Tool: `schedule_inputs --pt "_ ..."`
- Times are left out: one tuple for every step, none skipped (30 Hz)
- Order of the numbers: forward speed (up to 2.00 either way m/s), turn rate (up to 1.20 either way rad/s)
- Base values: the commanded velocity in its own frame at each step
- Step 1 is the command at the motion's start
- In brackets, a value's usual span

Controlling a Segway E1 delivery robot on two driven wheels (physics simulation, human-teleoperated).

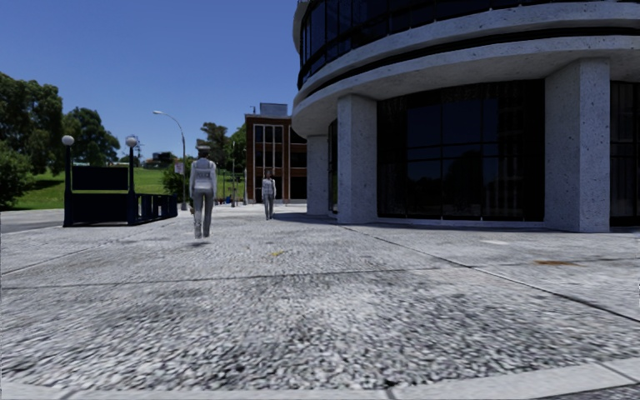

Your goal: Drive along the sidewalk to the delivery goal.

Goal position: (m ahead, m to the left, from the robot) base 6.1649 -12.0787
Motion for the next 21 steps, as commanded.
schedule_inputs --pt "1.41 -0.38" --pt "1.41 -0.38" --pt "1.41 -0.38" --pt "1.41 -0.38" --pt "1.41 -0.38" --pt "1.42 -0.38" --pt "1.42 -0.38" --pt "1.42 -0.38" --pt "1.42 -0.38" --pt "1.43 -0.38" --pt "1.43 -0.38" --pt "1.43 -0.38" --pt "1.43 -0.38" --pt "1.43 -0.38" --pt "1.43 -0.41" --pt "1.43 -0.43" --pt "1.43 -0.45" --pt "1.43 -0.45" --pt "1.43 -0.46" --pt "1.43 -0.46" --pt "1.43 -0.46"
